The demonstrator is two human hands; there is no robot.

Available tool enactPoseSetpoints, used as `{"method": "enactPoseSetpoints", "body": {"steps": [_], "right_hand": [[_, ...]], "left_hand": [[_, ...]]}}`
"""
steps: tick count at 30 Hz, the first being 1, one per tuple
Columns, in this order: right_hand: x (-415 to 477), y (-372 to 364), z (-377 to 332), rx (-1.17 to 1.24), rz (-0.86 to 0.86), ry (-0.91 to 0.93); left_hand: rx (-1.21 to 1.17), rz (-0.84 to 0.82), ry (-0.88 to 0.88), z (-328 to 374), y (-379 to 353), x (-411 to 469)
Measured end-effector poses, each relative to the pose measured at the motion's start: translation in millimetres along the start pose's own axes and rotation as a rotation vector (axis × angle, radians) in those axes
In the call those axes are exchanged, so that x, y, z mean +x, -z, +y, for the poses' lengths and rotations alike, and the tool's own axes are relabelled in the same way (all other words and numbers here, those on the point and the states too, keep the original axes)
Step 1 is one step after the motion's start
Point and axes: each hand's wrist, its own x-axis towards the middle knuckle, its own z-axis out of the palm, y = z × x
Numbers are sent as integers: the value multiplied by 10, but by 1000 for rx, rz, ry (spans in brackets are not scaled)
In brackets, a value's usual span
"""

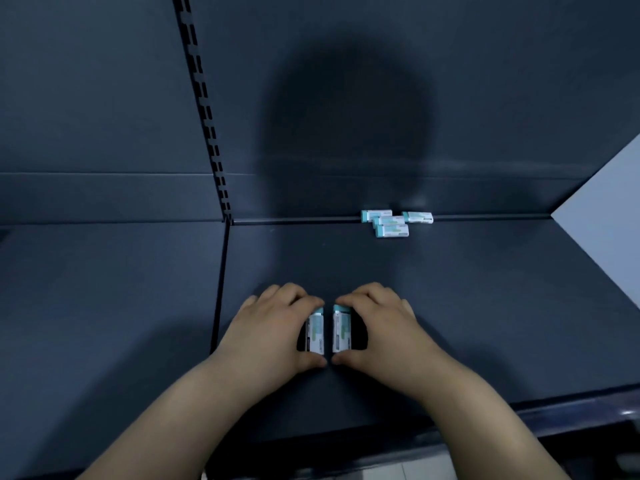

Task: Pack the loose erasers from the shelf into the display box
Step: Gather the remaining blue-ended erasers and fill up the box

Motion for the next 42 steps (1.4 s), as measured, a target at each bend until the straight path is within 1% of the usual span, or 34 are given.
{"method": "enactPoseSetpoints", "body": {"steps": [5,9,13,16,19,24,30,35,40,42], "right_hand": [[-101,-20,-171,6,24,104],[-83,-2,-317,9,43,192],[-80,-50,-507,102,-6,262],[-92,-112,-683,129,-9,311],[-98,-207,-896,141,-27,322],[-14,-472,-1443,168,-20,326],[191,-935,-2454,233,50,248],[357,-1214,-3271,214,71,209],[461,-1227,-3589,177,78,177],[540,-1223,-3672,161,78,197]], "left_hand": [[34,44,60,46,116,-262],[128,102,147,99,261,-515],[221,152,230,137,472,-824],[279,236,241,79,541,-1014],[316,274,248,-59,601,-1210],[354,325,249,-555,776,-1565],[365,334,191,-1576,1173,-2152],[327,336,262,-2371,1571,-2597],[277,311,304,-2792,1733,-2770],[270,313,303,-2882,1739,-2780]]}}
